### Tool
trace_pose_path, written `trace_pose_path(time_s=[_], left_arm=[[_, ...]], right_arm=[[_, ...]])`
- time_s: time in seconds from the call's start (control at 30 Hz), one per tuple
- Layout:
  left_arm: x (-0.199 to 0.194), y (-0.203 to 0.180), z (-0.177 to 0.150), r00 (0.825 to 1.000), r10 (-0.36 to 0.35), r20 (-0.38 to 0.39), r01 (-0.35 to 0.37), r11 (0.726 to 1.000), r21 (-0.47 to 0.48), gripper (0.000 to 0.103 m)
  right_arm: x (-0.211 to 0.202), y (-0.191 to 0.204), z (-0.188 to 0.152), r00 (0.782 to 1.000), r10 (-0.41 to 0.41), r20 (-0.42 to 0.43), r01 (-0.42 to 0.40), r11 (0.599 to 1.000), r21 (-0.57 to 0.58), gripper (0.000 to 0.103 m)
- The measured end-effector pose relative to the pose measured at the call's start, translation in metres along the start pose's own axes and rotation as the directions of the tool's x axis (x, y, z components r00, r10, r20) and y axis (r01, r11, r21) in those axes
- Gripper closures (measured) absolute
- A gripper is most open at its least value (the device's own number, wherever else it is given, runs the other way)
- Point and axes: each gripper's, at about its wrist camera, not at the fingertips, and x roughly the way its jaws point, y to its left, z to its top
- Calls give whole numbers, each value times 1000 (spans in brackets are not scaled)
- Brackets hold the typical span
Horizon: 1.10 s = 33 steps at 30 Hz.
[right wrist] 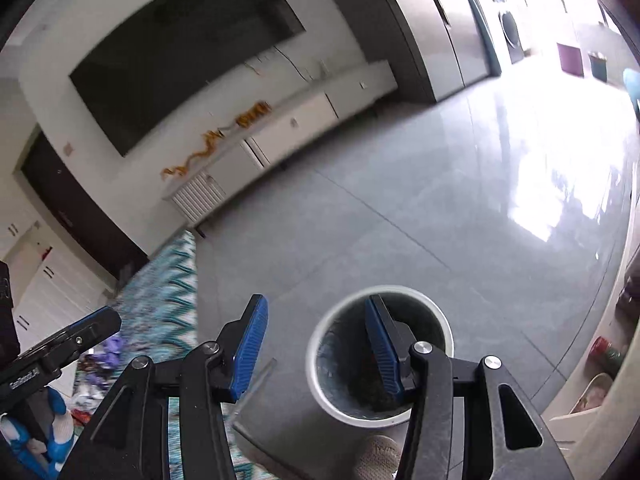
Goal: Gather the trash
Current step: 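Move both open tools back over the trash on the rug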
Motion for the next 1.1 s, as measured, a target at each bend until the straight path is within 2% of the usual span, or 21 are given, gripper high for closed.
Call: trace_pose_path(time_s=[0.17, 0.27, 0.37, 0.43, 0.53, 0.57, 0.73, 0.87, 0.9, 0.97, 1.07, 1.1], left_arm=[[-63, 17, -3, 993, 69, 98, -67, 998, -18, 47], [-105, 40, -6, 977, 134, 163, -130, 991, -37, 47], [-157, 71, -6, 947, 226, 228, -216, 974, -66, 47], [-196, 95, -6, 915, 301, 268, -286, 954, -95, 47], [-236, 128, -7, 883, 364, 296, -336, 931, -143, 47], [-254, 142, -6, 866, 395, 307, -357, 918, -172, 47], [-310, 191, -7, 809, 479, 340, -407, 874, -264, 48], [-333, 223, -9, 776, 527, 346, -435, 845, -311, 48], [-334, 229, -9, 772, 534, 345, -439, 840, -319, 48], [-333, 243, -15, 775, 534, 339, -433, 838, -332, 48], [-314, 265, -31, 794, 531, 296, -432, 835, -341, 48], [-303, 275, -40, 807, 524, 271, -426, 836, -346, 48]], right_arm=[[-46, 34, 2, 997, 47, 67, -44, 998, -46, 55], [-69, 58, 2, 992, 80, 97, -71, 994, -87, 55], [-89, 90, -2, 986, 122, 118, -106, 986, -129, 55], [-99, 110, -2, 982, 141, 128, -120, 980, -158, 55], [-113, 145, 1, 973, 198, 123, -170, 964, -203, 55], [-115, 151, 4, 969, 214, 121, -185, 959, -214, 55], [-122, 199, 15, 950, 294, 103, -258, 927, -271, 55], [-118, 242, 23, 936, 340, 87, -296, 898, -325, 55], [-114, 249, 22, 935, 345, 82, -301, 894, -332, 55], [-103, 267, 23, 930, 362, 60, -320, 881, -348, 55], [-78, 284, 17, 930, 367, 16, -336, 867, -367, 55], [-67, 289, 14, 931, 364, -1, -338, 866, -369, 55]])
